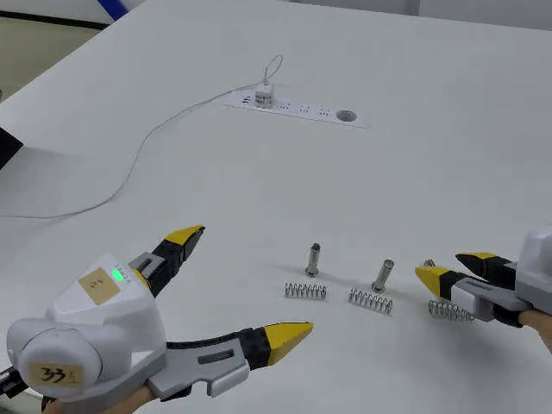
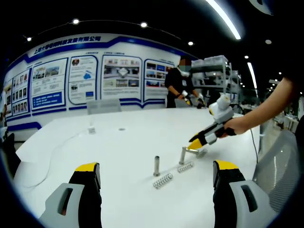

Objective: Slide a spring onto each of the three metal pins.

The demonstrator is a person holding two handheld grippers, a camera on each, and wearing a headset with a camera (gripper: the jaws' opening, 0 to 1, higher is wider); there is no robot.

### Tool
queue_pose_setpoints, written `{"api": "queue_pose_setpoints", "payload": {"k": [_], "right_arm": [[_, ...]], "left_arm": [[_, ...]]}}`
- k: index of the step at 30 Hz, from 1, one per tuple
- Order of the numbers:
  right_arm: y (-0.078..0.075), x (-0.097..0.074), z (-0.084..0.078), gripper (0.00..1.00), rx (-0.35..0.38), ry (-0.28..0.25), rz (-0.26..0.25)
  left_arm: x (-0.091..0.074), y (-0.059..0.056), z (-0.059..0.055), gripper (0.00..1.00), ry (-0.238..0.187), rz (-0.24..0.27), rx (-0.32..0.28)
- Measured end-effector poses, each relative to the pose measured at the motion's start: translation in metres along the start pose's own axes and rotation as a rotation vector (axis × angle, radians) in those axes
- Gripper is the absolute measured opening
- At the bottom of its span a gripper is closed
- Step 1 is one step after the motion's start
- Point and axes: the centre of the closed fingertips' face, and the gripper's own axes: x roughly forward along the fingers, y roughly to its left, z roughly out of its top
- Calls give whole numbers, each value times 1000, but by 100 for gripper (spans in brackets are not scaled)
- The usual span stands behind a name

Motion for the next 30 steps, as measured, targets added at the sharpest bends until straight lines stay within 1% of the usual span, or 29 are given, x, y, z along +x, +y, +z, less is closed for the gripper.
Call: {"api": "queue_pose_setpoints", "payload": {"k": [3,4,5,7,8,11,15,18,20,21,22,25,28,30], "right_arm": [[-1,4,-4,37,2,23,-11],[-3,5,-4,36,-5,27,-22],[-4,6,-4,36,-9,28,-31],[-5,8,-5,35,-1,35,-31],[-5,10,-8,34,10,54,-30],[-4,12,-11,30,6,69,-32],[-3,15,-11,28,-1,86,-37],[-5,19,-15,27,-20,120,-45],[-5,19,-16,25,-15,130,-52],[-8,19,-15,24,-19,131,-59],[-9,19,-15,23,-25,135,-61],[-10,17,-16,20,-72,159,-65],[-7,16,-16,19,-66,166,-59],[-5,16,-15,17,-74,170,-57]], "left_arm": [[0,0,-1,100,2,0,2],[0,1,0,100,0,4,-1],[0,3,1,100,-5,11,-4],[-2,9,2,100,-12,32,-17],[-3,12,2,100,-15,41,-29],[-3,15,0,100,-10,50,-37],[-2,13,-2,100,-3,43,-34],[-1,11,-4,100,6,34,-29],[-1,10,-5,100,10,32,-29],[-1,10,-5,100,10,31,-30],[-1,10,-4,100,8,29,-30],[0,7,-4,100,10,23,-26],[1,4,-6,100,20,10,-18],[1,3,-7,100,24,4,-15]]}}
